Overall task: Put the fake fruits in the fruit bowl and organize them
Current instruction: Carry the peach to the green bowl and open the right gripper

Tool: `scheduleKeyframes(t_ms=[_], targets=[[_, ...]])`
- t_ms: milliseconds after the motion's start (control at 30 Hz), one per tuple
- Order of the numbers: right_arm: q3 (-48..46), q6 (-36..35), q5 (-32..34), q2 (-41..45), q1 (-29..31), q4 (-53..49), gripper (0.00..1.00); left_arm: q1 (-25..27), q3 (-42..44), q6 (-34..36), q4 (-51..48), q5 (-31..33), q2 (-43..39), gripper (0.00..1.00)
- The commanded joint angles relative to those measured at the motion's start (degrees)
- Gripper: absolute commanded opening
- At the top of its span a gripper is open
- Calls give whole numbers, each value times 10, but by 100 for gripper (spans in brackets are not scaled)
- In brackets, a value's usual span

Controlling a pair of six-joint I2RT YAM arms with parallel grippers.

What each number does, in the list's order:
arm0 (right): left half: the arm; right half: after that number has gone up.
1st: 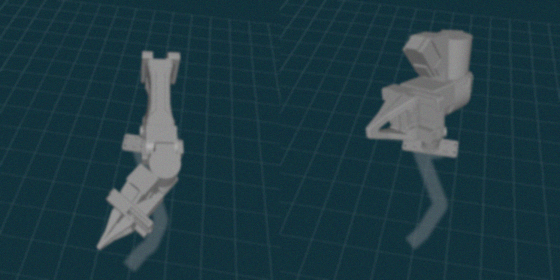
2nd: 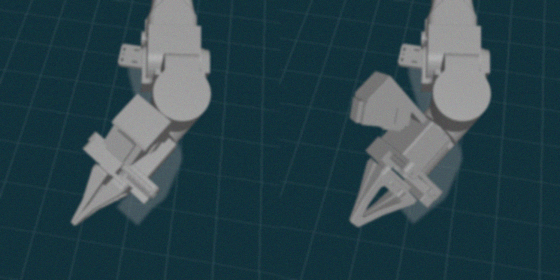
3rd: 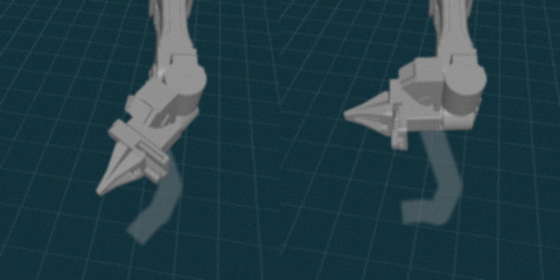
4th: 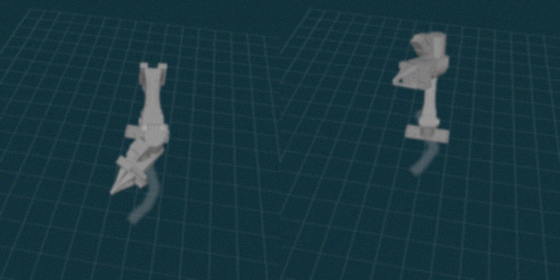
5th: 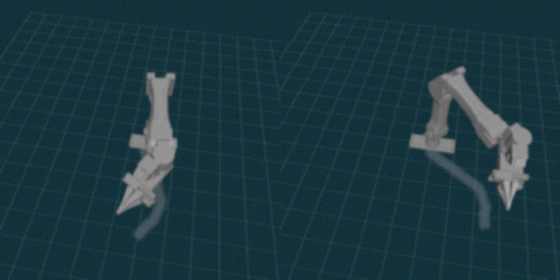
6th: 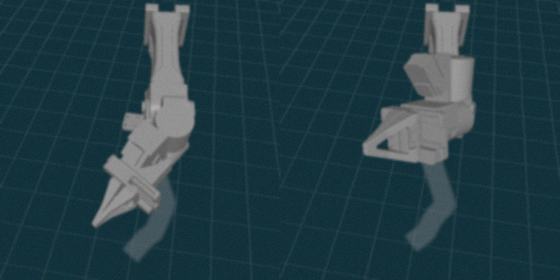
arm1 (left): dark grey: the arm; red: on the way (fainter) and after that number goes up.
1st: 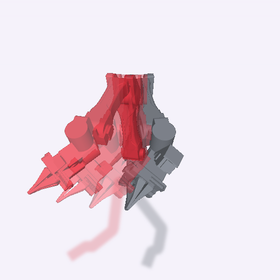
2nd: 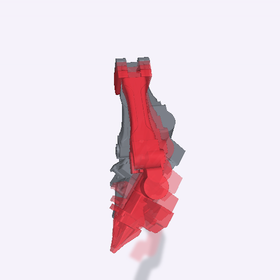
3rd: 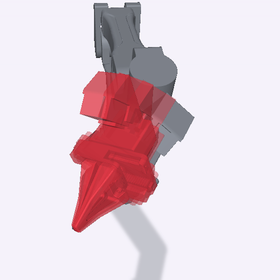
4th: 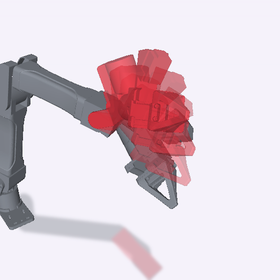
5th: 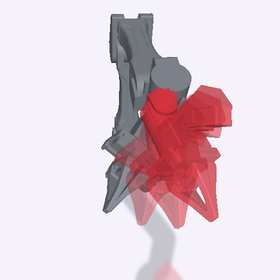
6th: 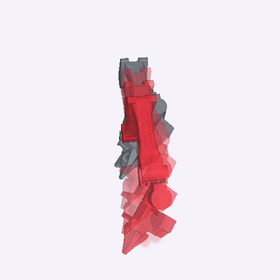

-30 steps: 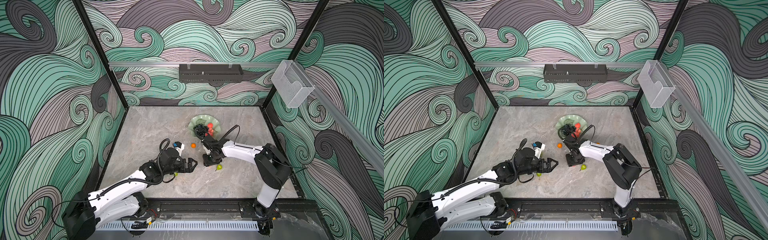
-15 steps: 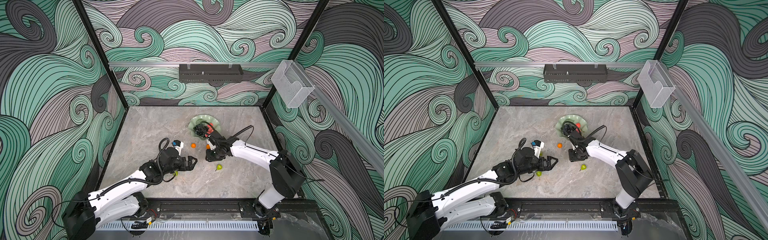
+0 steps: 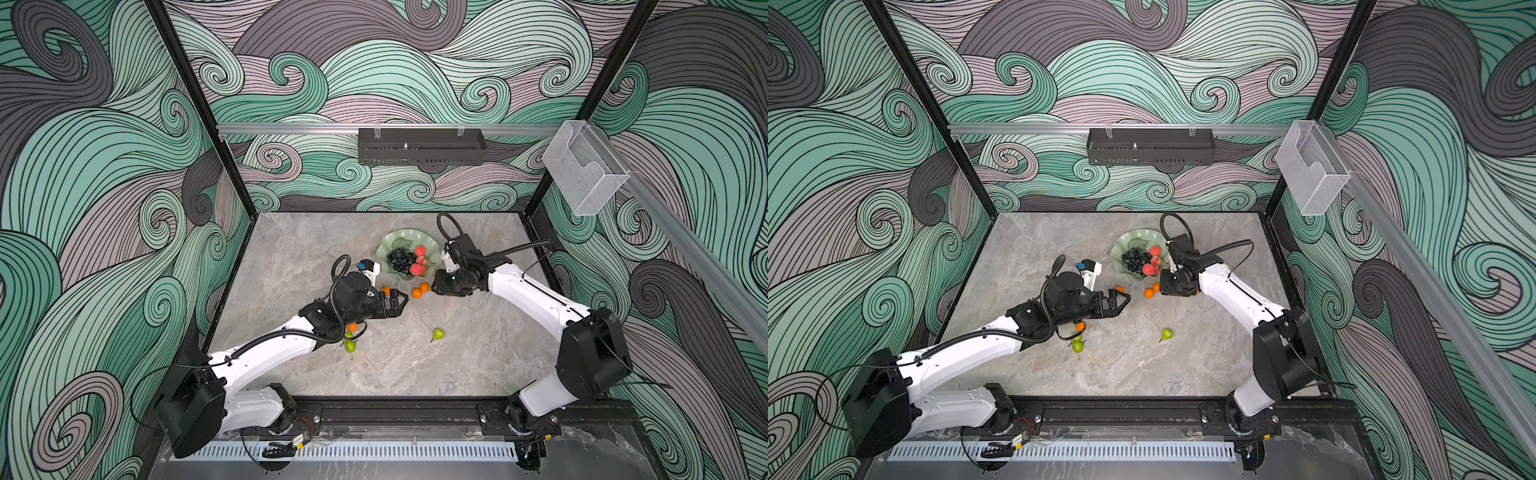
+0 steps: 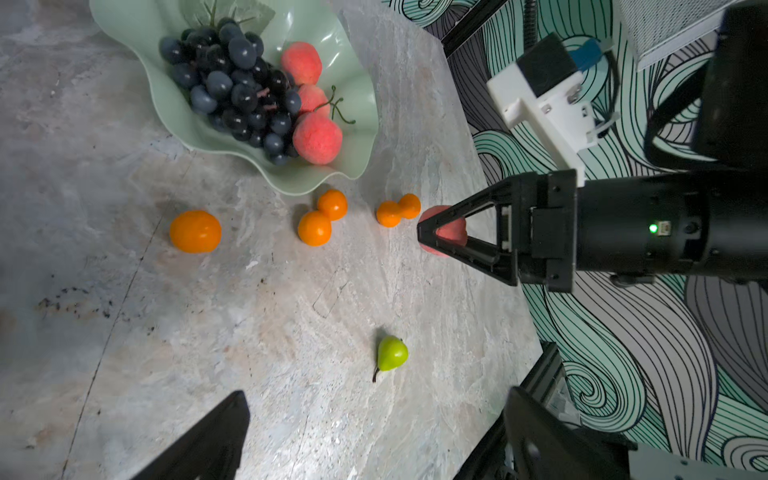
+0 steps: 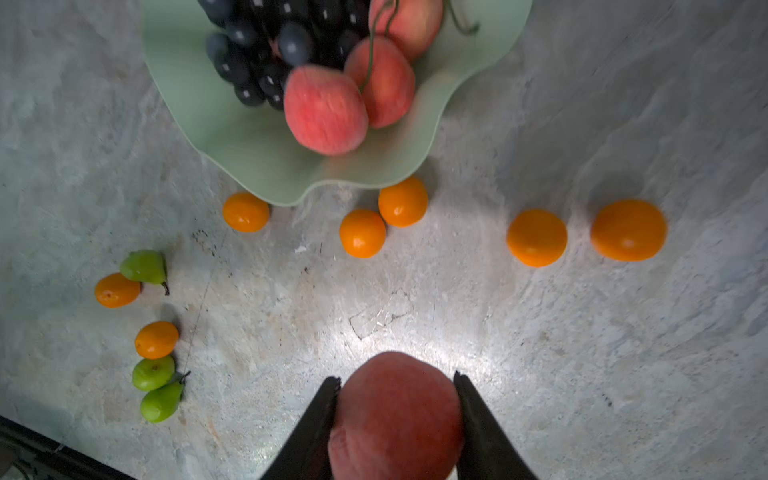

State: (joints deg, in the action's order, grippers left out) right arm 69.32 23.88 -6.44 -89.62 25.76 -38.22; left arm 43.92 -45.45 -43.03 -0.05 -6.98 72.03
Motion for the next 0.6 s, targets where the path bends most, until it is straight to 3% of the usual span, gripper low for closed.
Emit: scheduleKeyframes(t_ms=[0,200,567], targets=[[40,-21,21,-17,-11,-14,41,-8,-55,15,0,-6,31,99],[113,-28,17,-82,-29,-14,41,-25,-119,15,-28,26,79,98],[245,-50,19,-235,-43,-25,41,-79,-189,17,-28,9,169,99]])
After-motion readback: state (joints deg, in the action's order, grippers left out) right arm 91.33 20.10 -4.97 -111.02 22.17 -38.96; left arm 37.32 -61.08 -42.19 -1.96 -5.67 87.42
